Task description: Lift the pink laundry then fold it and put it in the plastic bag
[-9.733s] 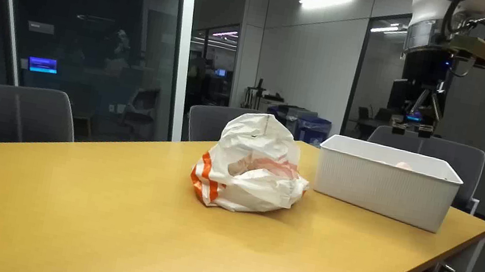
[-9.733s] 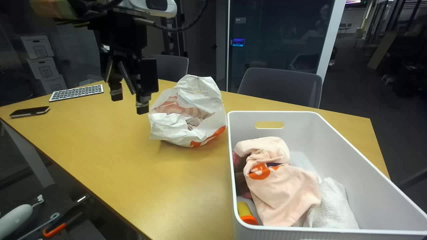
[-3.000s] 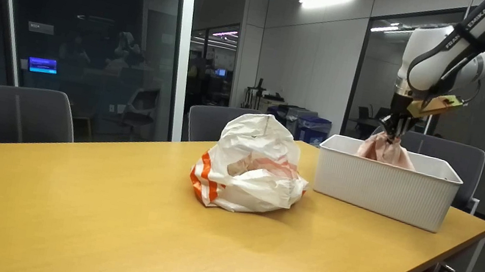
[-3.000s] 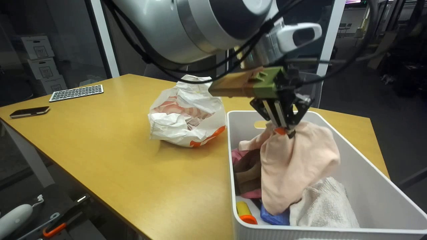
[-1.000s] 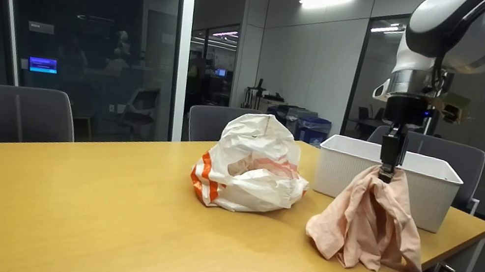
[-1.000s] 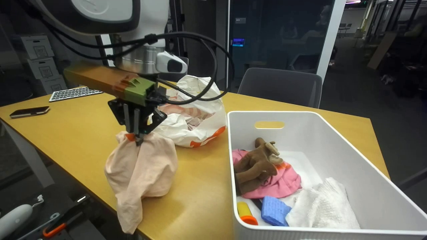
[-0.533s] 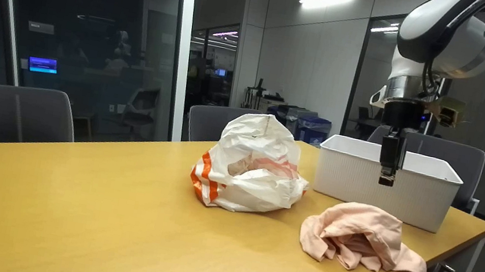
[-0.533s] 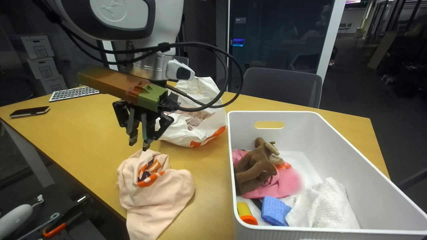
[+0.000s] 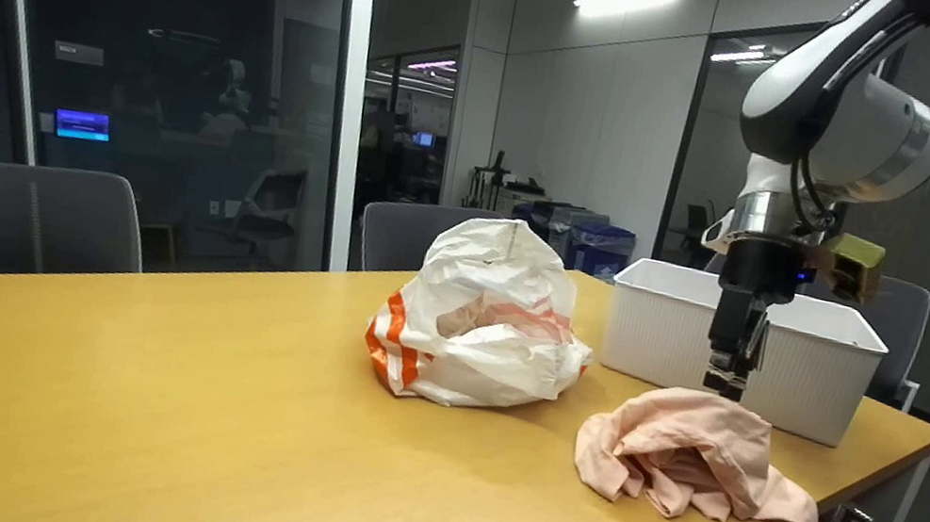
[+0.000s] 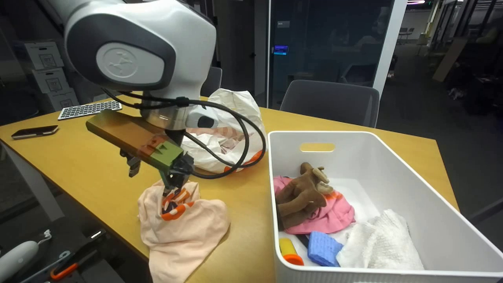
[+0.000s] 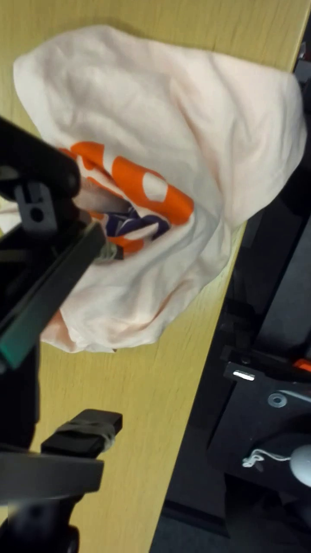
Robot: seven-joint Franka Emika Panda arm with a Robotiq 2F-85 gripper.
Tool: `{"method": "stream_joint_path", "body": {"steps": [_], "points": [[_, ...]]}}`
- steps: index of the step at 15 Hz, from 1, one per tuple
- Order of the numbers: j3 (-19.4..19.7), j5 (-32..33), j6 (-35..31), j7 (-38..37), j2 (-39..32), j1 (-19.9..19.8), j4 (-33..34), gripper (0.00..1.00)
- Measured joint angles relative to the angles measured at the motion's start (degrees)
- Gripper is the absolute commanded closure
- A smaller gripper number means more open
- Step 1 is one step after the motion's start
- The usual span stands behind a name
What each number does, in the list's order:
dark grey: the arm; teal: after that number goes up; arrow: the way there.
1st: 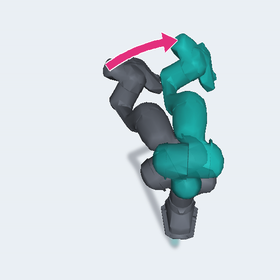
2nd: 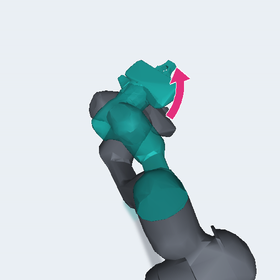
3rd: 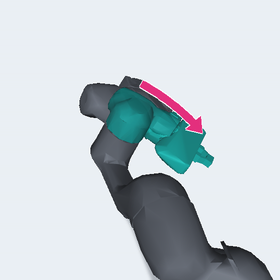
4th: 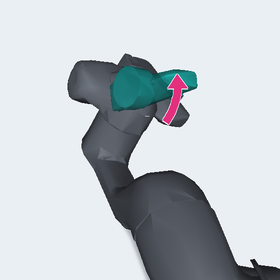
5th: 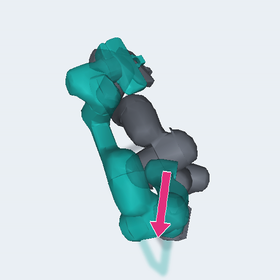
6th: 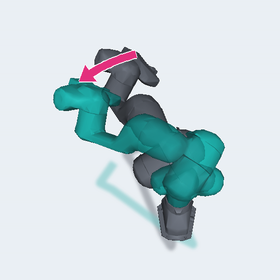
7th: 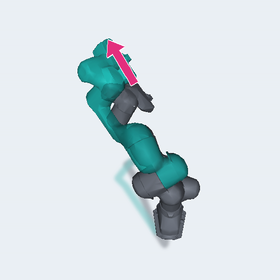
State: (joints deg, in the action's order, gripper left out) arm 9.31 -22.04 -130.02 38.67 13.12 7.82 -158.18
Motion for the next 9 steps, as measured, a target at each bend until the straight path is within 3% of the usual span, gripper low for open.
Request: {"method": "stream_joint_path", "body": {"steps": [2, 5, 7, 9], "points": [[-1.9, -3.9, -6.4, -0.9, -2.5, 0.3, 0.0, 0.0], [-6.0, -2.2, -19.3, -7.4, -6.7, 0.3, 0.0, 0.0], [-8.2, 4.6, -25.2, -16.4, -10.0, -0.3, 0.0, 0.0], [-8.9, 13.6, -27.2, -26.2, -13.9, -1.6, -0.1, 0.0]]}}
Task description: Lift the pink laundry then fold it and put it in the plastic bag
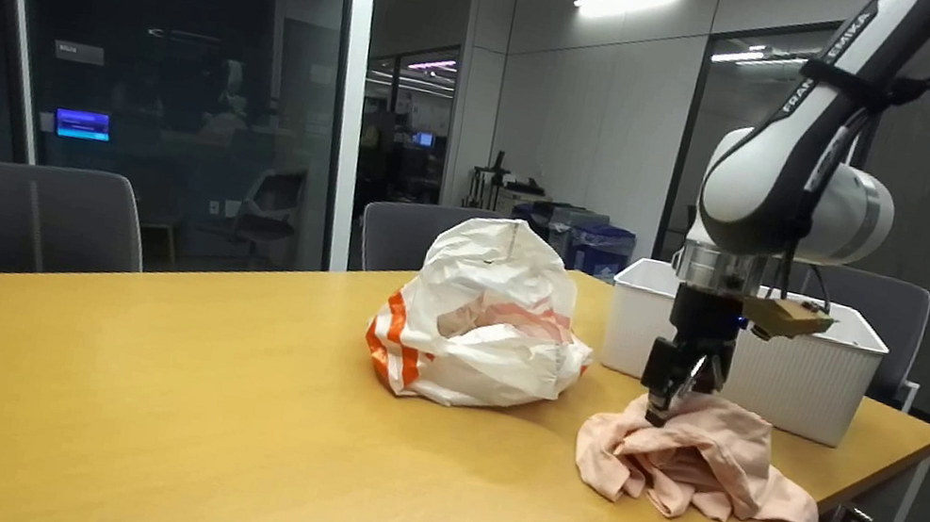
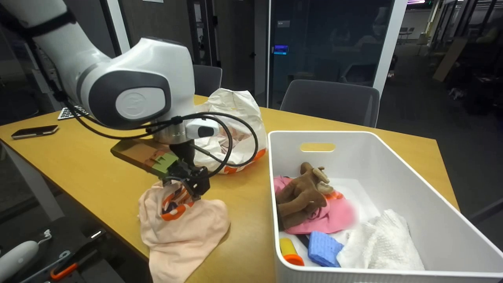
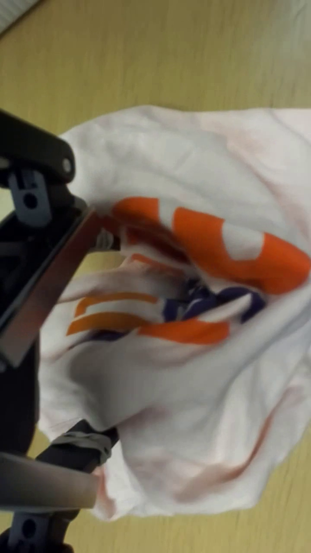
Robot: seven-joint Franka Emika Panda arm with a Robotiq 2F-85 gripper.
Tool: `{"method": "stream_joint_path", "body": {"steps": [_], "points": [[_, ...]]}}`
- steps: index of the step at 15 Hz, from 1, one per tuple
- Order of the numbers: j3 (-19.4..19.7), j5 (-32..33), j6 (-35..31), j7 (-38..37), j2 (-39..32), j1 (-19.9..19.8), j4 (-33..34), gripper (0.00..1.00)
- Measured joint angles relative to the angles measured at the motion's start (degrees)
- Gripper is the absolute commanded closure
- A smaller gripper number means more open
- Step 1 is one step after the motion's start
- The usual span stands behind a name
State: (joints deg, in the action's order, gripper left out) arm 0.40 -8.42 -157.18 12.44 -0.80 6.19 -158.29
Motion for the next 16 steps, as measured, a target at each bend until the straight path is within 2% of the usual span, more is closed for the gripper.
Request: {"method": "stream_joint_path", "body": {"steps": [2, 4, 5, 6, 8, 9, 11, 13, 14, 16], "points": [[0.9, 9.0, 1.3, -9.3, -3.1, -0.6, 0.0, 0.0], [2.4, 15.9, 6.0, -17.9, -4.3, 0.5, 0.1, 0.0], [2.1, 17.8, 9.0, -21.6, -4.4, 0.7, 0.1, 0.25], [1.4, 18.4, 11.6, -23.8, -4.4, 0.8, 0.1, 0.27], [-0.1, 18.3, 15.0, -25.4, -4.4, 0.8, 0.1, 0.47], [-0.6, 18.2, 15.8, -25.8, -4.4, 0.8, 0.1, 0.53], [-1.1, 18.2, 16.4, -26.0, -4.4, 0.8, 0.2, 0.71], [-1.1, 18.2, 16.4, -26.0, -4.4, 0.7, 0.3, 0.85], [-1.1, 18.2, 16.4, -26.0, -4.3, 0.6, 0.4, 0.96], [-1.1, 18.2, 16.3, -26.2, -4.3, 0.3, 0.5, 1.0]]}}
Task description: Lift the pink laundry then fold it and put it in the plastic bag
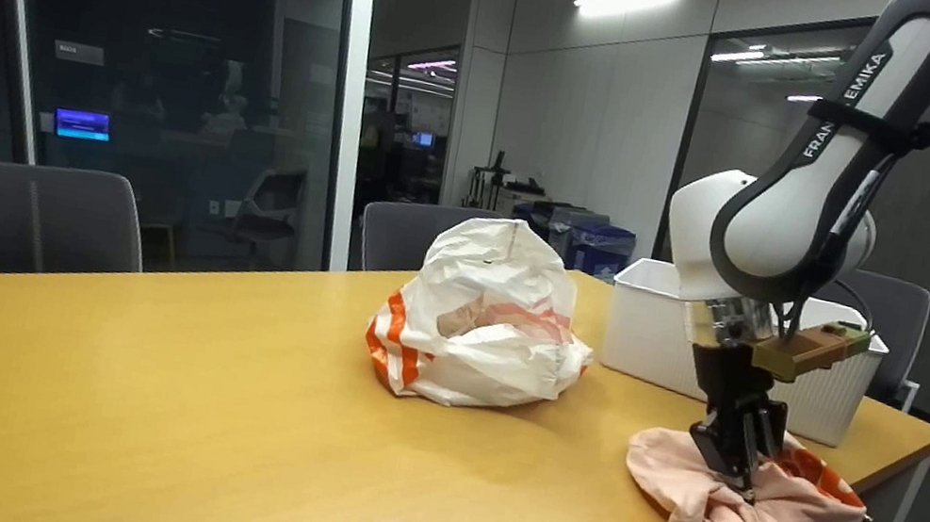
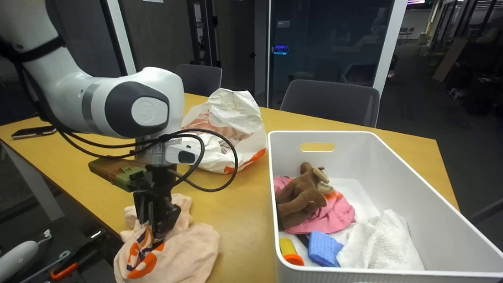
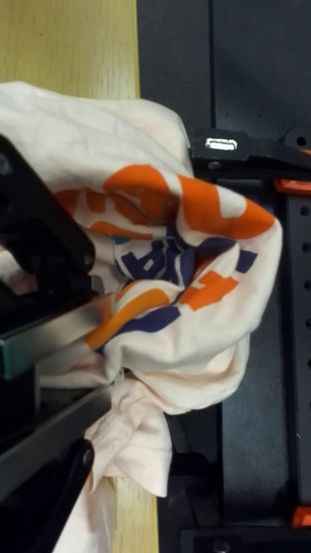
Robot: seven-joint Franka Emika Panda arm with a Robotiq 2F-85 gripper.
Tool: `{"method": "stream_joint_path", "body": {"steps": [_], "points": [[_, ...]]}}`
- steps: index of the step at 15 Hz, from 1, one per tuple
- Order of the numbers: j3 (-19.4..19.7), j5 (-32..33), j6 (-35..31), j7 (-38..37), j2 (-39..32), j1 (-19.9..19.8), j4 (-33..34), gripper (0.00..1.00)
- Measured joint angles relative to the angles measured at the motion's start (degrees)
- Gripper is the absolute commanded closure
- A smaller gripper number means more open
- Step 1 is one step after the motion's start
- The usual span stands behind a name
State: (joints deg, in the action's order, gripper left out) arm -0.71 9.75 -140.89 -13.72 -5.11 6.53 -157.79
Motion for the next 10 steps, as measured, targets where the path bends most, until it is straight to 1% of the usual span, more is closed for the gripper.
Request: {"method": "stream_joint_path", "body": {"steps": [3, 5, 7, 10], "points": [[0.1, 2.7, -0.1, -2.4, 0.9, -0.2, 0.5, 1.0], [0.2, 8.7, -0.1, -6.5, 3.1, -0.2, 1.0, 1.0], [-0.1, 15.8, 0.5, -11.4, 7.0, -0.2, 0.6, 1.0], [-2.4, 23.8, 3.1, -17.0, 13.4, -0.5, 0.8, 1.0]]}}
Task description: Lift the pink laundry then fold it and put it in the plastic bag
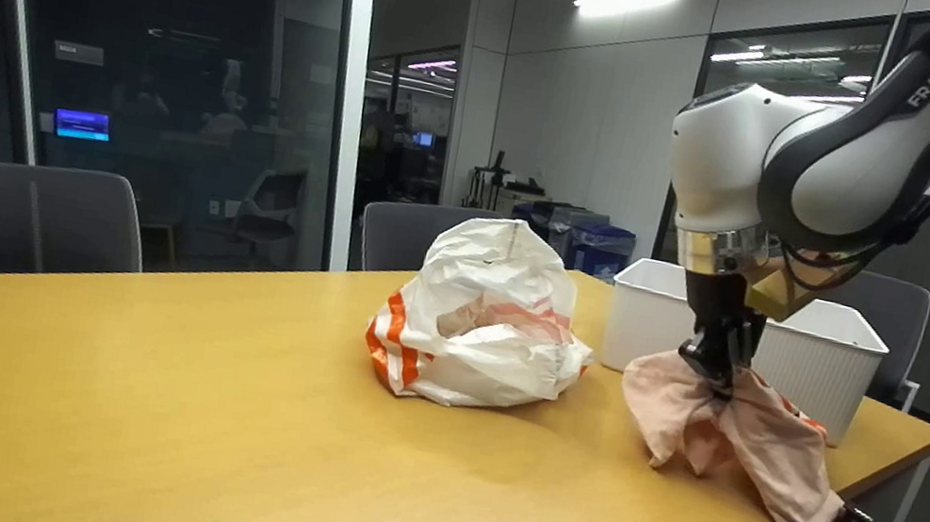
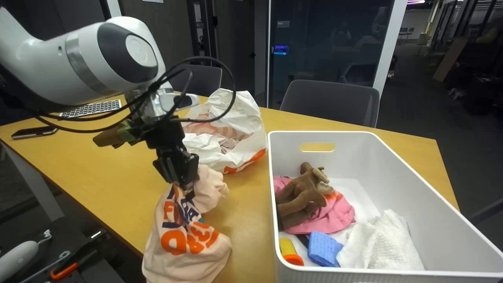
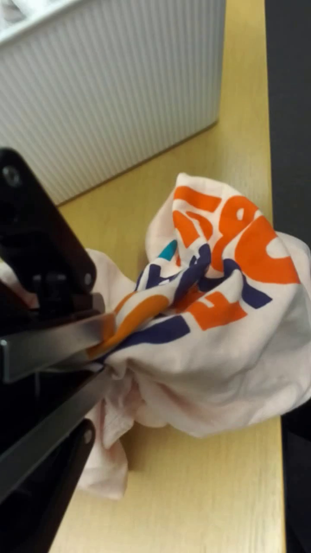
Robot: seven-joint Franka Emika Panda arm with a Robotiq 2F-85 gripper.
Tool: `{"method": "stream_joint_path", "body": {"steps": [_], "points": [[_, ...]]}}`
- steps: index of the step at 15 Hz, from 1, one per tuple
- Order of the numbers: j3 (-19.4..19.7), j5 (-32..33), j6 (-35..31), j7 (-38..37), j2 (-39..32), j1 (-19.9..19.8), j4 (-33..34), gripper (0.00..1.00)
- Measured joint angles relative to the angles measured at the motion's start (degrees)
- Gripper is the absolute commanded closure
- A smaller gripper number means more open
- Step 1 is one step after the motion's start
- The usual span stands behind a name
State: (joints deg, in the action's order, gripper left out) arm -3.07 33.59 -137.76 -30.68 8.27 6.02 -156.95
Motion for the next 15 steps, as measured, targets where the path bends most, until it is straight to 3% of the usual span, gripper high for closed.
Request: {"method": "stream_joint_path", "body": {"steps": [8, 15], "points": [[-8.9, 14.3, 4.1, -9.2, 14.8, -1.5, 0.0, 0.99], [-12.5, 30.7, 5.2, -19.0, 19.9, -1.6, 2.7, 1.0]]}}
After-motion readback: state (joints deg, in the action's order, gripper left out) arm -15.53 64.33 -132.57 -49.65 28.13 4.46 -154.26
